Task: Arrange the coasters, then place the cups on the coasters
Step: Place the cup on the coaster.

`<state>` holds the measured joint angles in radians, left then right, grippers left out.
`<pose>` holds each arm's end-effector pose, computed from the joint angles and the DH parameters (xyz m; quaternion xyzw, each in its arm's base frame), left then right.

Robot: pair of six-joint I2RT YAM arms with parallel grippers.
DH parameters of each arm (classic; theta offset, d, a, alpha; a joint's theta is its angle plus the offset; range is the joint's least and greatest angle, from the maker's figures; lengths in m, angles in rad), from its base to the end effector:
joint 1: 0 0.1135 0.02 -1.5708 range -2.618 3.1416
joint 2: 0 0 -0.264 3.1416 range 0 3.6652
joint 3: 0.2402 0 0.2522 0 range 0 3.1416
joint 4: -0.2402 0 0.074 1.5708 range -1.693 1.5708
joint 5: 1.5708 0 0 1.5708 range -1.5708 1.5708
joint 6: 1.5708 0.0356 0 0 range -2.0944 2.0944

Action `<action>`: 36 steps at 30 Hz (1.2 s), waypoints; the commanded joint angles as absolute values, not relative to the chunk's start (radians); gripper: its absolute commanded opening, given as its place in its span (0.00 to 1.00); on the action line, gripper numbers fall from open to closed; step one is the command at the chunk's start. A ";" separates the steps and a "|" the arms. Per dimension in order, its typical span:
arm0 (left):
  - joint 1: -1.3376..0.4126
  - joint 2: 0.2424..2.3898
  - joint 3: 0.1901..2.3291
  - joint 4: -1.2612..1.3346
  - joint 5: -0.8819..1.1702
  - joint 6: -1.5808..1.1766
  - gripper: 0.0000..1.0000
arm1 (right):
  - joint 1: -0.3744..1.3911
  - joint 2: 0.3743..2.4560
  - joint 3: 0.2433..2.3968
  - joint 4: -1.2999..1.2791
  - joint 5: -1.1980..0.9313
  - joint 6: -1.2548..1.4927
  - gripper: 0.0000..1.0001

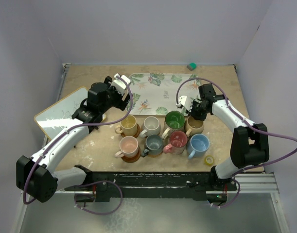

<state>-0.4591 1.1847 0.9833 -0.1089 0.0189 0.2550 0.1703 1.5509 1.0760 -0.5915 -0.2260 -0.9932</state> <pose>0.2480 -0.1233 0.3344 0.2876 0.7549 -0.0676 0.5855 0.3067 0.0608 0.2236 -0.5522 0.7885 0.0009 0.2709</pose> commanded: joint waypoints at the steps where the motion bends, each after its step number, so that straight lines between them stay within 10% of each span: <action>1: -0.453 1.157 0.980 -0.055 0.034 0.270 0.79 | 0.176 1.491 1.083 -0.564 -0.236 -0.965 0.05; 36: -0.452 1.158 0.977 -0.061 0.049 0.276 0.80 | 0.190 1.509 1.071 -0.532 -0.204 -0.928 0.08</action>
<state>-0.4591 1.1843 0.9833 -0.1089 0.0307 0.2562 0.1833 1.5360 1.0706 -0.5644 -0.1944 -0.9489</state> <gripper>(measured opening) 0.795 0.125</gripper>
